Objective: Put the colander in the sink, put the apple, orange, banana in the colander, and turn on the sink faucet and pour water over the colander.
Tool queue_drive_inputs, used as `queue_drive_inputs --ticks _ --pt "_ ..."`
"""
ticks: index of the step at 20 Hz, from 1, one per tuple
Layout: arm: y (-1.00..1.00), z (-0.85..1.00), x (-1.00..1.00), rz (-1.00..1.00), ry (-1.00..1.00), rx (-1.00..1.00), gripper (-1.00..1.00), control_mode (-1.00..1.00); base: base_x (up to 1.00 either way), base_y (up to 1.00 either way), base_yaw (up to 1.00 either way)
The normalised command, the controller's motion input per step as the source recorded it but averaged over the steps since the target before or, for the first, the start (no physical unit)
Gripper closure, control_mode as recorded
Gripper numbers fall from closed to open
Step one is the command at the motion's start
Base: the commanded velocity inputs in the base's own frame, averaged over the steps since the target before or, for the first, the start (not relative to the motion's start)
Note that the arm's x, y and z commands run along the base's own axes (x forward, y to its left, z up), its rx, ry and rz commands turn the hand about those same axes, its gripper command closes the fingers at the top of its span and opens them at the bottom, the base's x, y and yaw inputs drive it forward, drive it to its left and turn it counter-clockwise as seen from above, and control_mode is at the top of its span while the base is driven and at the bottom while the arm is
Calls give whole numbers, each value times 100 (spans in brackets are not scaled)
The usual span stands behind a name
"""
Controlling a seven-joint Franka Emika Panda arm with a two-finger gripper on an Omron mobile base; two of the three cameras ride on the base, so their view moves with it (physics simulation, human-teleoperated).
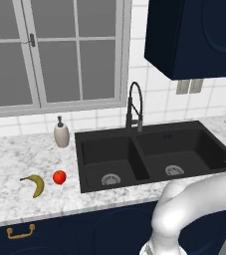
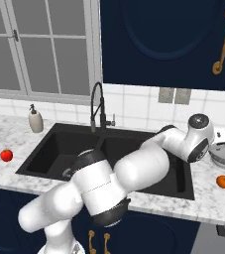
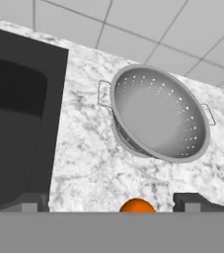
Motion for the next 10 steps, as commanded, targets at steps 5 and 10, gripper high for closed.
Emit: queue_drive_inputs --ticks 5,10 --pt "-2 -32 1 3 2 0 -100 -100 0 0 0" --pt "0 -29 21 4 0 -2 -100 -100 0 0 0"
